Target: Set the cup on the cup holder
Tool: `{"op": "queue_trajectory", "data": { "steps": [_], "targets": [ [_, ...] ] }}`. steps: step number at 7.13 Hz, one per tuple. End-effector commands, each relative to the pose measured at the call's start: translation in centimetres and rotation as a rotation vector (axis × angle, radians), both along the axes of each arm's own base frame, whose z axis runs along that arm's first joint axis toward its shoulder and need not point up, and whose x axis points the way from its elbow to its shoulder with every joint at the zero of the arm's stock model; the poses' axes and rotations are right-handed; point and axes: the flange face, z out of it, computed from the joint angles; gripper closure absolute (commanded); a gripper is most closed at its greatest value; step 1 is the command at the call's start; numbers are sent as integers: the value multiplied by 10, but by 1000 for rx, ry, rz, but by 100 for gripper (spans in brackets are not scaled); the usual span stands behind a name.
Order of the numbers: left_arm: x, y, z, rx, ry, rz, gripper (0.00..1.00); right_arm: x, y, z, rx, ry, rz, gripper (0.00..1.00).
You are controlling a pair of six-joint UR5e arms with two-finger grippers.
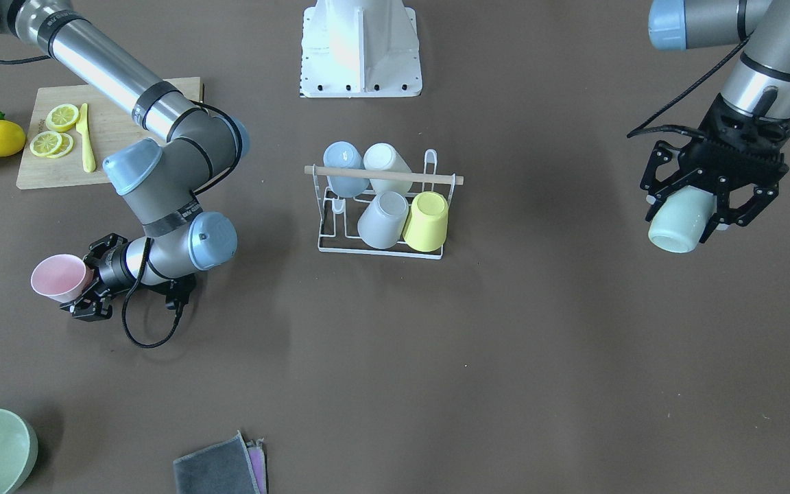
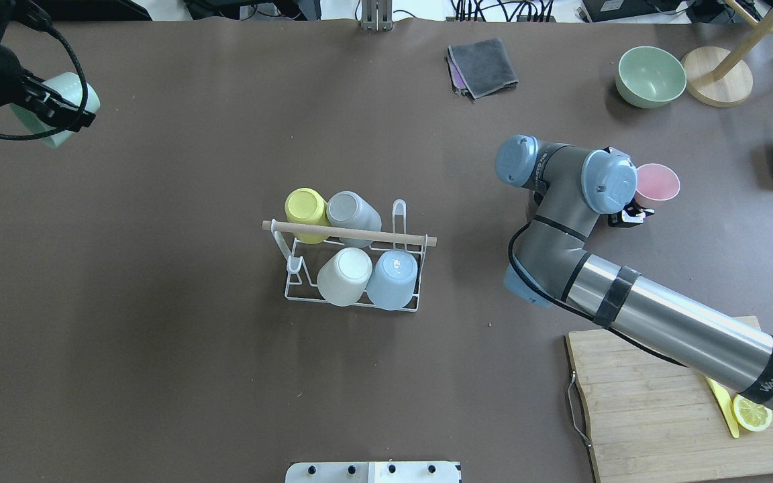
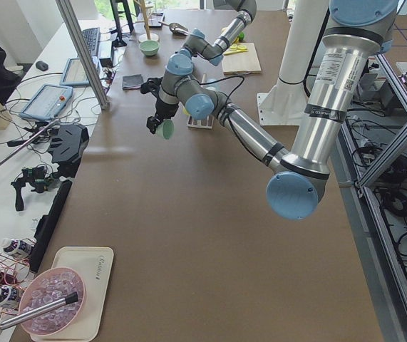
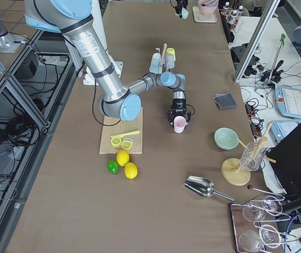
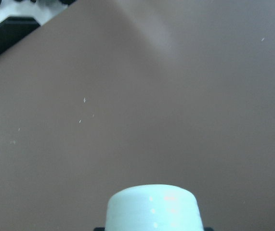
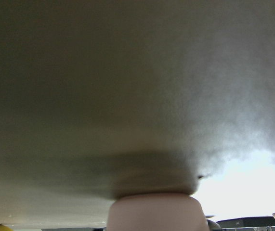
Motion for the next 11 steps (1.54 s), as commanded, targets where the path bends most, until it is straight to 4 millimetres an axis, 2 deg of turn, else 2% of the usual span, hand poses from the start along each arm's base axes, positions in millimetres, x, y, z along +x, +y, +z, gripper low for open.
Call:
{"op": "queue_trajectory", "data": {
  "steps": [1, 3, 4, 5, 6, 8, 9, 10, 11],
  "targets": [
    [-3, 23, -48, 90, 210, -66, 100, 38, -23, -7, -6, -7, 93, 95],
    [5, 37, -64, 176, 348, -69, 100, 92, -41, -25, -5, -24, 262, 100],
    [9, 40, -65, 188, 424, -90, 100, 121, -46, -28, -1, -66, 347, 100],
    [19, 39, -64, 239, 476, -175, 100, 145, -42, -32, -2, -119, 392, 100],
    [35, 57, -56, 302, 529, -263, 100, 162, -46, -41, 3, -218, 434, 100],
    [61, 116, -14, 410, 641, -417, 100, 166, -59, -47, 66, -393, 679, 100],
    [74, 129, -6, 416, 645, -434, 100, 162, -65, -55, 86, -501, 766, 100],
    [76, 133, -11, 426, 675, -461, 100, 168, -72, -68, 82, -610, 848, 100],
    [89, 148, -11, 441, 728, -514, 100, 175, -82, -85, 70, -765, 914, 100]
  ]
}}
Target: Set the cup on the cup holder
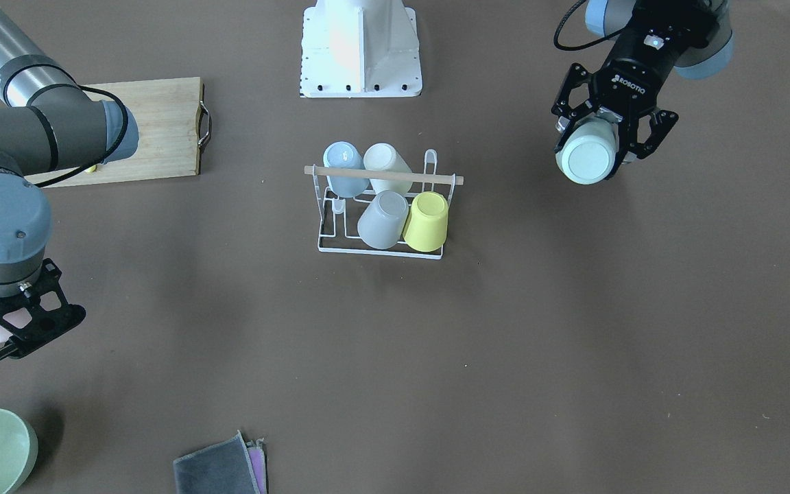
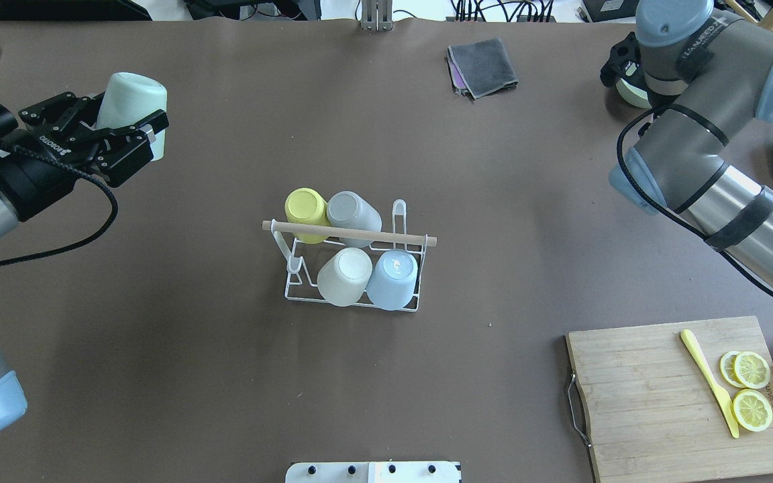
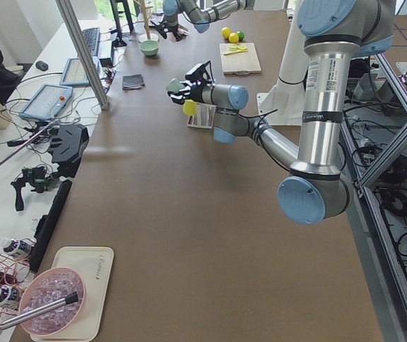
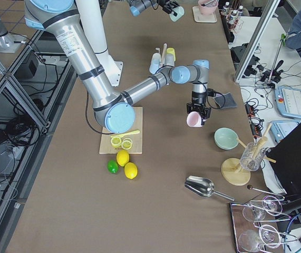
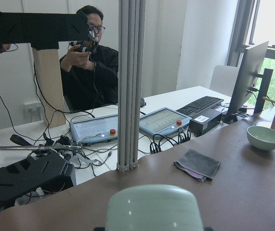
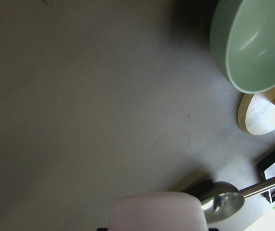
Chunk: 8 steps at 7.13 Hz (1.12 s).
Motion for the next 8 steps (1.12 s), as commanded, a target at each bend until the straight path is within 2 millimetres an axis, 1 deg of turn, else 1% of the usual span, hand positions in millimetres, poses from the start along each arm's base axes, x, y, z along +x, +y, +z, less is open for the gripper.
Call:
{"op": "queue_trajectory", "data": {
  "steps": [1, 2, 3, 4, 5, 6, 7, 8],
  "targets": [
    [29, 32, -2, -2, 92, -83, 100, 17, -14, -35, 25, -260, 101, 100],
    [38, 34, -14, -2, 126, -109, 100, 19, -9, -60, 49, -302, 111, 100],
    [56, 46, -22, -18, 155, -133, 100, 16, -4, -79, 17, -354, 241, 100],
    [74, 63, -27, -35, 168, -160, 100, 5, 10, -100, 39, -409, 258, 100],
    [86, 81, -27, -43, 164, -164, 100, -9, 24, -118, 36, -472, 233, 100],
    [112, 109, -29, -76, 185, -173, 100, -36, 36, -122, -35, -498, 313, 100],
    [126, 130, -26, -90, 194, -179, 100, -41, 39, -128, -15, -592, 372, 100],
    [124, 133, -26, -67, 194, -181, 100, -60, 39, -120, -7, -638, 369, 100]
  ]
}}
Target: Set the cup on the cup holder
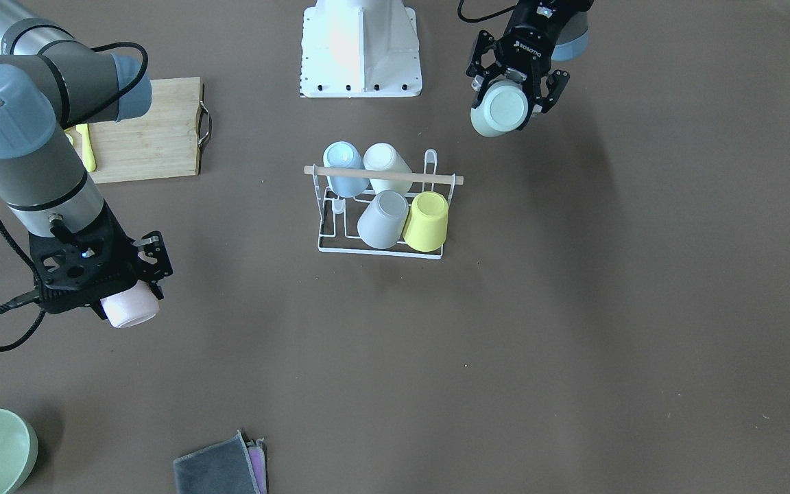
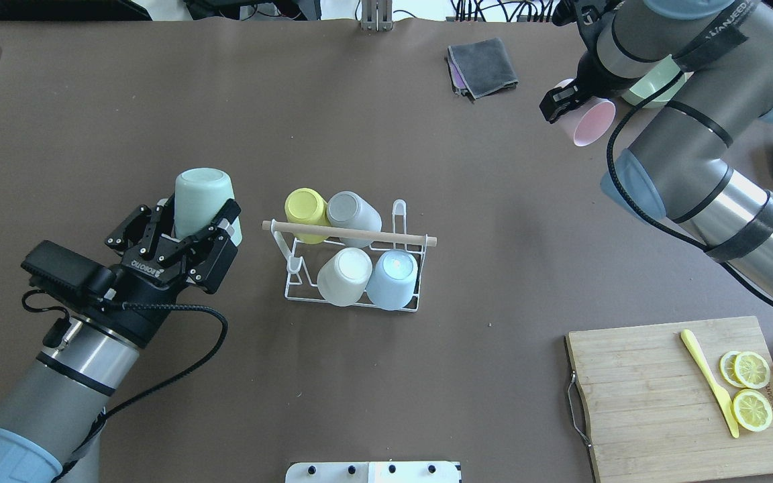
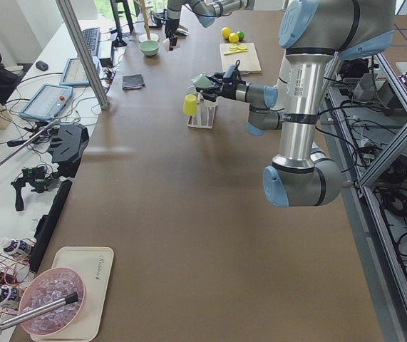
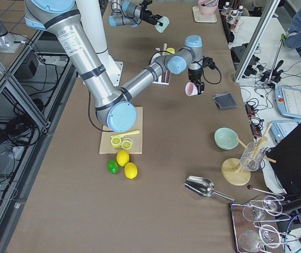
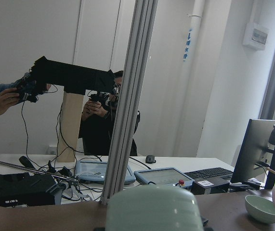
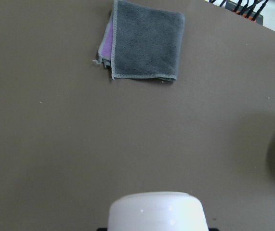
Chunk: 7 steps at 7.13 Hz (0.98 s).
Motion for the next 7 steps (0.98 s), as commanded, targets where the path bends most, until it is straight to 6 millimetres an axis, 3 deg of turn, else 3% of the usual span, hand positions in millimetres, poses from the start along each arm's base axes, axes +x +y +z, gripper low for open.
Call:
{"op": "queue_trajectory", "data": {
  "steps": [1, 2, 3, 4, 5, 6, 7],
  "targets": [
    [5, 14, 3, 13, 12, -6, 100, -28, -2, 6, 82, -129, 11, 100],
    [6, 14, 10, 10, -3, -7, 100, -31, 7, 4, 152, -208, 15, 100],
    [-5, 8, 6, 20, 33, -29, 100, -31, 8, -12, 140, -272, 52, 100],
    [-20, 22, 33, 53, 41, -62, 100, -38, 11, -17, 146, -283, 40, 100],
    [-14, 34, 33, 66, 21, -61, 100, -36, 14, -32, 182, -314, 33, 100],
    [-21, 37, 0, 89, 49, -69, 100, -41, 17, -30, 278, -406, 19, 100],
    [-8, 39, -24, 114, 31, -88, 100, -41, 19, -29, 290, -440, 25, 100]
  ]
}}
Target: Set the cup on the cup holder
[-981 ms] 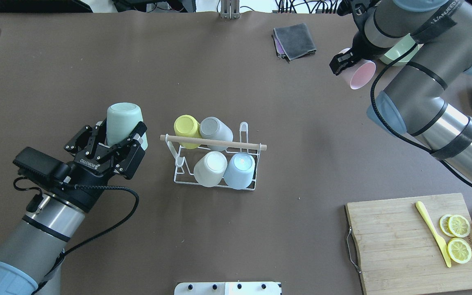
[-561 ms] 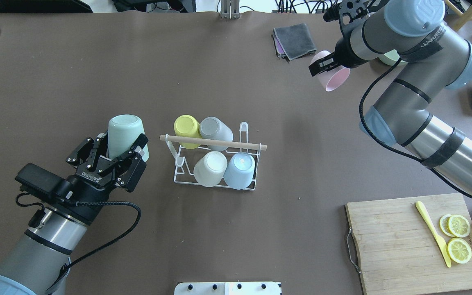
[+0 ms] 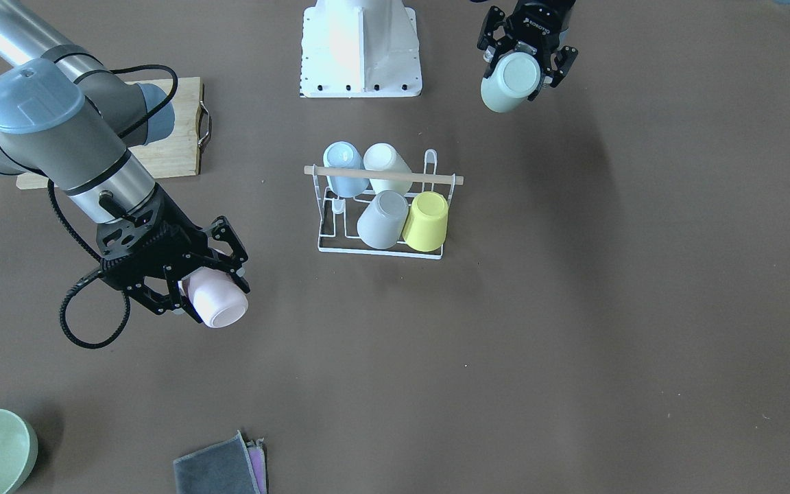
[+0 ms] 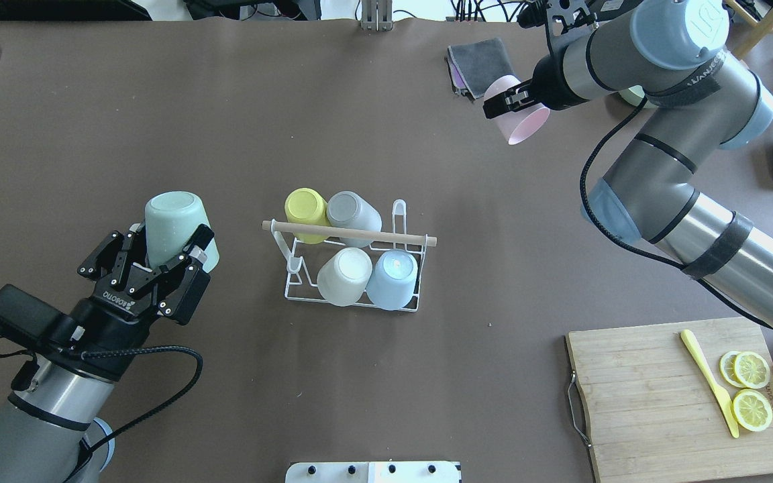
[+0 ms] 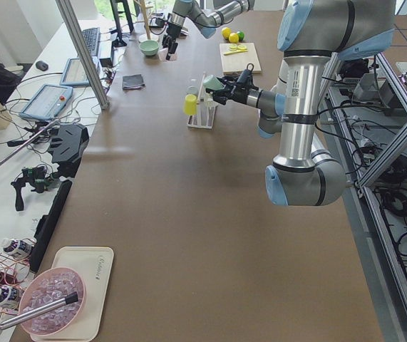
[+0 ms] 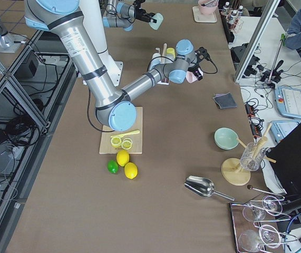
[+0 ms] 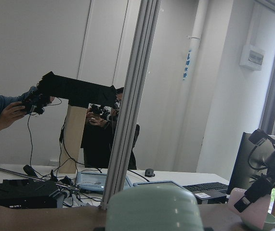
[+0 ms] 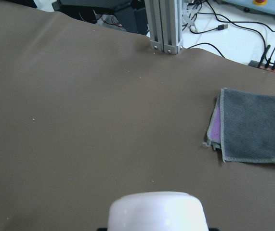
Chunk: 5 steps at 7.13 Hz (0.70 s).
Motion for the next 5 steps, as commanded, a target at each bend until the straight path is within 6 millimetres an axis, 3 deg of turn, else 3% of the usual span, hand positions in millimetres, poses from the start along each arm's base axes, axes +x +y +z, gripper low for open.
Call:
{"op": "queue_trajectory", "data": {
  "steps": [1, 5],
  "targets": [
    [23, 19, -28, 29, -18, 14, 100, -4, 2, -2, 39, -56, -4, 100],
    [25, 27, -23, 26, -26, 31, 100, 2, 13, -18, 96, -120, -84, 100]
  ]
}}
